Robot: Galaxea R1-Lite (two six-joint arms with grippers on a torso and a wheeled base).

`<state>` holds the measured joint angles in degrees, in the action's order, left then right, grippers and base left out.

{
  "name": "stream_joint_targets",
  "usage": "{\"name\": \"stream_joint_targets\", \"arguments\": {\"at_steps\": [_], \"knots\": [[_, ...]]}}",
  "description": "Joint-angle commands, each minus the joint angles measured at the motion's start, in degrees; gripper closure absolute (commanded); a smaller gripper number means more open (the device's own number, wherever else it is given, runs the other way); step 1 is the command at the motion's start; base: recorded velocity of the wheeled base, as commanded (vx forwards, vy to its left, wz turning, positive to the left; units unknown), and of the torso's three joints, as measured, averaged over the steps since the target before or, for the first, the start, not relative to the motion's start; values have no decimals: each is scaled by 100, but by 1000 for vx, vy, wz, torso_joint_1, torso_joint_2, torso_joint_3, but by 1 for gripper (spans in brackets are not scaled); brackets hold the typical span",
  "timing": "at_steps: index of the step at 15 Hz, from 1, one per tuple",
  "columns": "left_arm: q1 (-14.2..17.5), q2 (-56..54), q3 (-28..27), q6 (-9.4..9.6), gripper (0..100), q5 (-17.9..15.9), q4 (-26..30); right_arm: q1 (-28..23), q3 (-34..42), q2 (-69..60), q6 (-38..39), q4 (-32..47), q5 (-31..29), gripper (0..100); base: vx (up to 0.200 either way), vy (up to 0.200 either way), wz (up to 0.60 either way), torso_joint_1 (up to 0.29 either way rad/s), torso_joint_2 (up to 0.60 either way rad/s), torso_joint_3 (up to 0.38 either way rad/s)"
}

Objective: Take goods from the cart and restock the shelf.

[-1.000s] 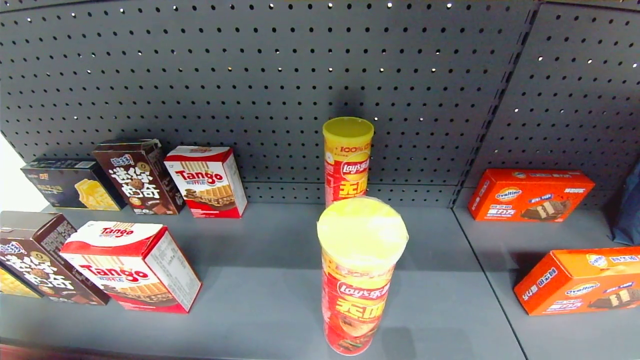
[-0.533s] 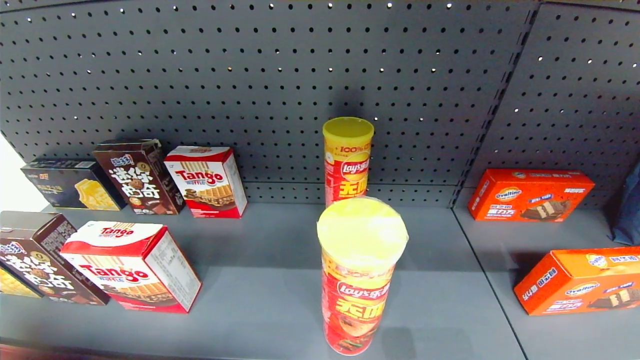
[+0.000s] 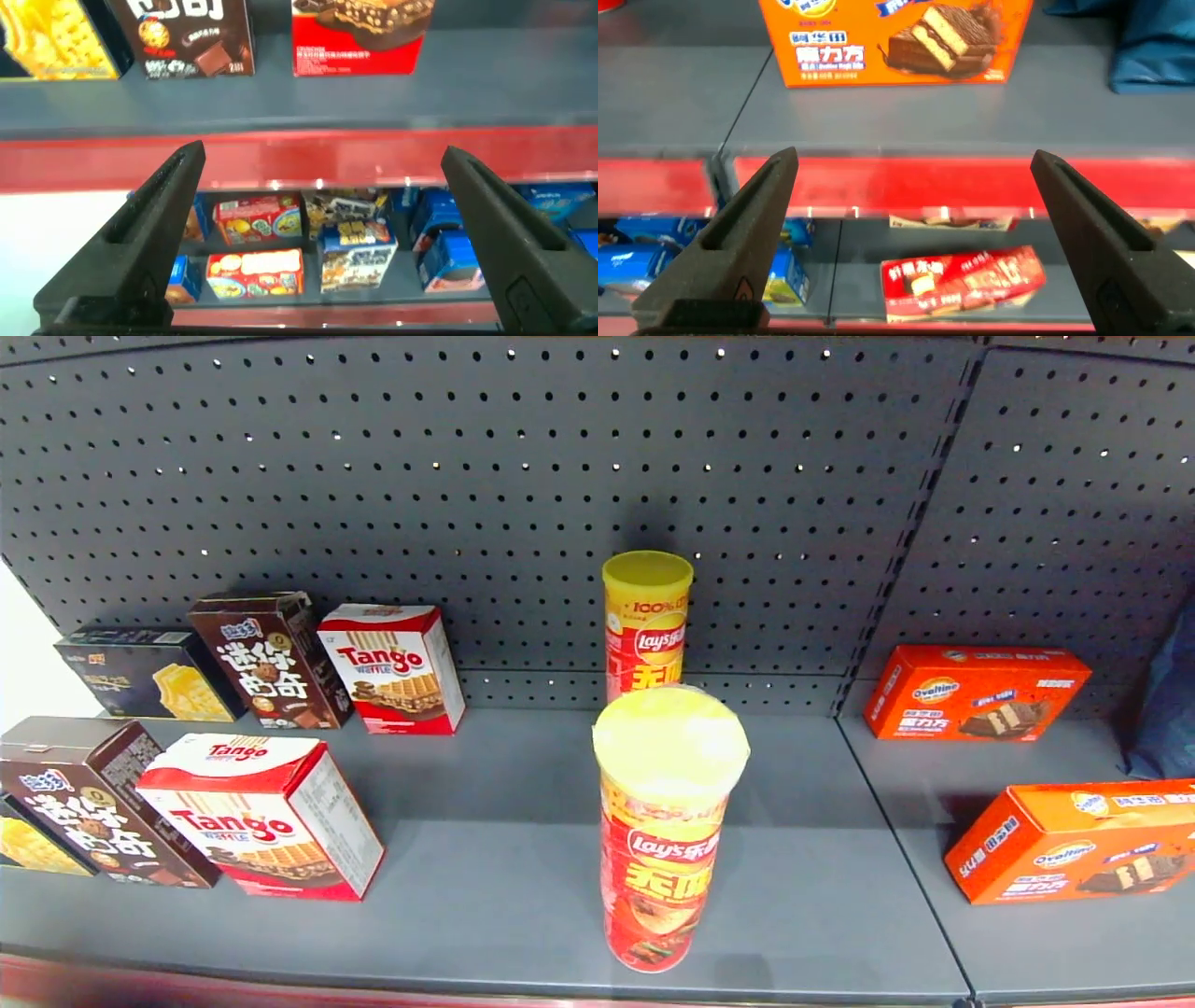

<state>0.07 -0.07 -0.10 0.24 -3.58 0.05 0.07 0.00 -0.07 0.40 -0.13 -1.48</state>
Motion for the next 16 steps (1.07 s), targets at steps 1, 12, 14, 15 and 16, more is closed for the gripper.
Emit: {"name": "stream_joint_targets", "arguments": {"at_steps": [1,12,14,15,16], "knots": [[1,7,1,2,0,-2,4,1,0,7,4,5,-2,0,0,0,0,0,0,0],[1,7,1,11,0,-11,4,1,0,7,4,5,-2,0,0,36,0,0,0,0],[1,7,1,11,0,-20,4,1,0,7,-5,5,-2,0,0,0,0,0,0,0],[1,7,1,11,0,-11,4,1,0,7,-5,5,-2,0,0,0,0,0,0,0],[1,7,1,11,0,-11,4,1,0,7,-5,5,-2,0,0,0,0,0,0,0]]}}
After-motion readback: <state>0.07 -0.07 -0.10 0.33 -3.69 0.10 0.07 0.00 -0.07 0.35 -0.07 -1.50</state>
